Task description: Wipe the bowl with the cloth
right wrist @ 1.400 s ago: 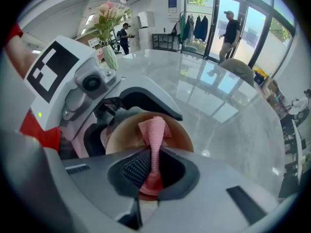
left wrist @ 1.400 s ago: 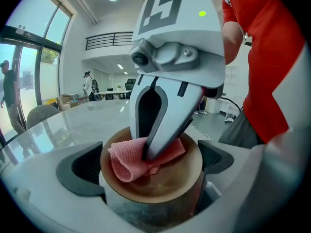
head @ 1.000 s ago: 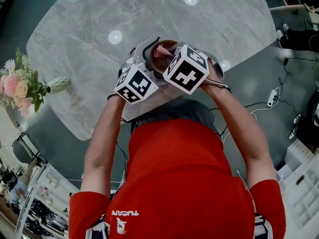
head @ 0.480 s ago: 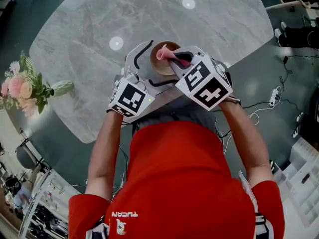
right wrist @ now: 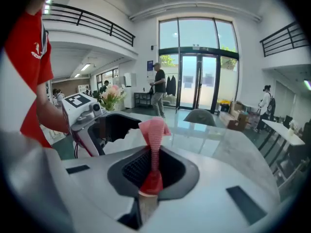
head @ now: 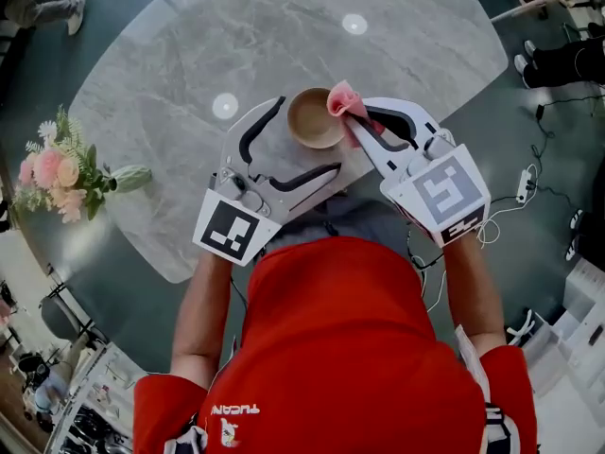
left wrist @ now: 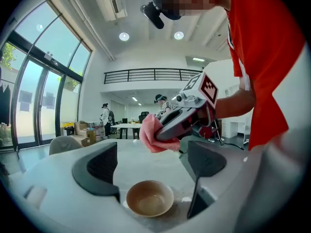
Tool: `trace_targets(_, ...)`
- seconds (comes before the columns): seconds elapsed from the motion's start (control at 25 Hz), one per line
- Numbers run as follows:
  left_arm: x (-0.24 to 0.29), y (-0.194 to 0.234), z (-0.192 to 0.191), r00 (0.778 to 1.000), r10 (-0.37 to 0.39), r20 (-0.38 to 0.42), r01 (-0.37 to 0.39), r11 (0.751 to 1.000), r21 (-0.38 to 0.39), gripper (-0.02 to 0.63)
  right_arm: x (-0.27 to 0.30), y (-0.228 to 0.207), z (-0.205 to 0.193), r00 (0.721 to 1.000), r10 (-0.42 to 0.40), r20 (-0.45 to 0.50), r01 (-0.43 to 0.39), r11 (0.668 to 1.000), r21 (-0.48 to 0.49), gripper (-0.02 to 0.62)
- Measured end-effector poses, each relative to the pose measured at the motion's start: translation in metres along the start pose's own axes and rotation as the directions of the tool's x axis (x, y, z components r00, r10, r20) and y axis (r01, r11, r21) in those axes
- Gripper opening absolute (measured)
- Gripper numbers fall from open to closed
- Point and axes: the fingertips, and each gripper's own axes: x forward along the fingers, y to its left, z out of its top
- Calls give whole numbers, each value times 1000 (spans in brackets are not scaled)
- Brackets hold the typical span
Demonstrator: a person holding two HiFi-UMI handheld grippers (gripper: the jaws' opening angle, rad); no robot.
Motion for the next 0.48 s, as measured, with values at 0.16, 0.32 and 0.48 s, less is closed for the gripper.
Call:
trace_targets(0.16,-11,0,19,1000,12,24,-12,1000,8,399,-25,2,21,992,-29,123,32,999,-24,21)
trace_targets(0.32,-19,3,32,997,57,42,-57,998,-9,284,-44,8,34,968,-44,248,52,998,-23,21)
trace_targets(0.48,-24,2,44,994,94,58,-94,996,-1,220,-57,18,36,943,-30,330,38,999,-16,21)
